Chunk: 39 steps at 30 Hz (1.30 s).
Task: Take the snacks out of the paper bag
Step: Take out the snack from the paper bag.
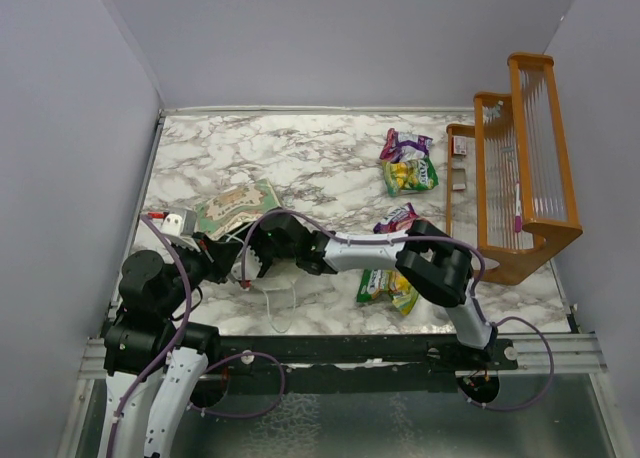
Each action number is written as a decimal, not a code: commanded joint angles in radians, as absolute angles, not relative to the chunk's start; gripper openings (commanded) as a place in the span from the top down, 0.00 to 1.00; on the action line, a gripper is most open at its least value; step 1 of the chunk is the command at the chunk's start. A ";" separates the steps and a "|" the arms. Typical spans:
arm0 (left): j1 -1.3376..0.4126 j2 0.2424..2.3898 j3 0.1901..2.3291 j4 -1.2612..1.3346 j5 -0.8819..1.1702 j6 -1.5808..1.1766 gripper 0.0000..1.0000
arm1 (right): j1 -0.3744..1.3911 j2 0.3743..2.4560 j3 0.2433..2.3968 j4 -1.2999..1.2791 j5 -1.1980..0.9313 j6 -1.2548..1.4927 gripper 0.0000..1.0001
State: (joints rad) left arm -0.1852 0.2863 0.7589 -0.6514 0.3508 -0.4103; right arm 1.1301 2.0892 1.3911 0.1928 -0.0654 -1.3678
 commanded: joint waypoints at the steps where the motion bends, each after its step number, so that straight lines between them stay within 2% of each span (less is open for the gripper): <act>1: -0.181 0.279 0.764 -0.607 0.396 -0.398 1.00 | 1.091 2.135 1.443 0.233 -0.191 -1.400 0.26; 6: -0.181 0.286 0.762 -0.604 0.402 -0.398 1.00 | 1.059 2.163 1.479 0.235 -0.349 -1.402 0.26; 10: -0.181 0.290 0.762 -0.605 0.402 -0.400 1.00 | 1.037 2.177 1.500 0.293 -0.517 -1.283 0.26; 14: -0.181 0.294 0.761 -0.606 0.398 -0.401 1.00 | 1.040 2.195 1.503 0.340 -0.596 -1.203 0.26; 18: -0.180 0.297 0.761 -0.605 0.390 -0.404 1.00 | 1.060 2.179 1.454 0.460 -0.581 -1.014 0.26; 21: -0.181 0.305 0.759 -0.603 0.392 -0.406 1.00 | 1.097 2.196 1.437 0.477 -0.500 -1.087 0.25; 31: -0.181 0.322 0.759 -0.605 0.399 -0.406 1.00 | 1.108 2.312 1.688 0.194 -0.448 -1.225 0.28; 34: -0.180 0.325 0.760 -0.605 0.402 -0.404 1.00 | 1.106 2.368 1.727 0.220 -0.417 -1.190 0.34; 39: -0.181 0.323 0.761 -0.607 0.400 -0.402 1.00 | 1.098 2.397 1.720 0.273 -0.438 -1.112 0.52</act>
